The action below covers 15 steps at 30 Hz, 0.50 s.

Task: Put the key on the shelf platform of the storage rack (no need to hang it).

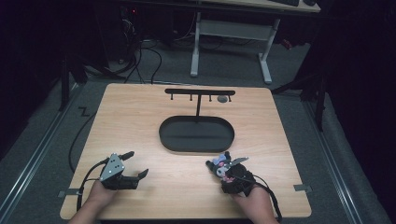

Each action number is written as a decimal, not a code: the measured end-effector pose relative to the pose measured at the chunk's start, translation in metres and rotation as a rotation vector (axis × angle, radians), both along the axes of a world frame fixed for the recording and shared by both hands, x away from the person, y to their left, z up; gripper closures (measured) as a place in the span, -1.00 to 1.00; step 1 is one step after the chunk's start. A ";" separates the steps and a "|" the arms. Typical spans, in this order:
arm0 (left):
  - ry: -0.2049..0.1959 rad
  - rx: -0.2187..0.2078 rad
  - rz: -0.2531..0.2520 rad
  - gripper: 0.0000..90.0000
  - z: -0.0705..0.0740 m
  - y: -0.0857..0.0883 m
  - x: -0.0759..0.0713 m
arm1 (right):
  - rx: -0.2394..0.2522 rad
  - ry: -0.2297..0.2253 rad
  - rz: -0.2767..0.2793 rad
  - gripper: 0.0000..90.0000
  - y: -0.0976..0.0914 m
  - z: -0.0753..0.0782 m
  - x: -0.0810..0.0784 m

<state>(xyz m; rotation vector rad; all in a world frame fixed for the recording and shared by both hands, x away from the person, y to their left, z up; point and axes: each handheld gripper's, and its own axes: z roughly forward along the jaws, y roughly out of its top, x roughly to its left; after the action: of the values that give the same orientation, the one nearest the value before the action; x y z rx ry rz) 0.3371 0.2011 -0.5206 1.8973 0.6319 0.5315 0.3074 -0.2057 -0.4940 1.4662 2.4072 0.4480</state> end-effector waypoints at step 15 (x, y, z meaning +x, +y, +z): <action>0.003 0.001 0.000 -0.66 0.000 0.000 0.000 | 0.043 -0.008 -0.012 0.05 -0.006 0.019 0.002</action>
<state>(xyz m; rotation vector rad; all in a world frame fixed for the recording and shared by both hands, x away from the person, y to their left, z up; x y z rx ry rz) 0.3374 0.2008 -0.5207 1.8989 0.6334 0.5292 0.3094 -0.2116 -0.4754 1.4929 2.3963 0.5053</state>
